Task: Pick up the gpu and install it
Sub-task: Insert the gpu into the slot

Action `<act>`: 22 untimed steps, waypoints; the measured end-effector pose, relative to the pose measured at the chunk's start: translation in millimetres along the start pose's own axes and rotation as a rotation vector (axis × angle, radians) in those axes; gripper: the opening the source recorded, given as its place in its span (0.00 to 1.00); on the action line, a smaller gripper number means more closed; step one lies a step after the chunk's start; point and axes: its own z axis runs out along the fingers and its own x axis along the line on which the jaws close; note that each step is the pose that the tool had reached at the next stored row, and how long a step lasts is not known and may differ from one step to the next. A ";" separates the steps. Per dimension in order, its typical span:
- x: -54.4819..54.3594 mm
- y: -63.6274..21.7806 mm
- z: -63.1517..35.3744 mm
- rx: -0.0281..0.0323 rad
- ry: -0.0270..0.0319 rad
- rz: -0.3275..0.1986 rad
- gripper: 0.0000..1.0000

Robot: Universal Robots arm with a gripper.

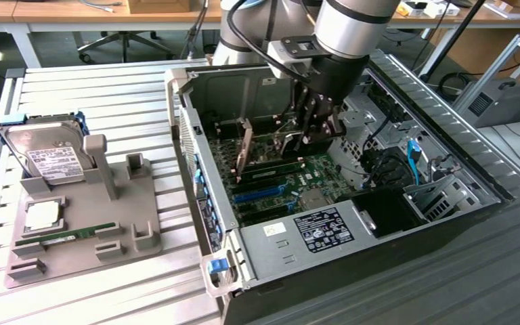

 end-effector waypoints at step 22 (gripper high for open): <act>1.0 6.2 23.1 0.0000 -0.0002 0.000 0.27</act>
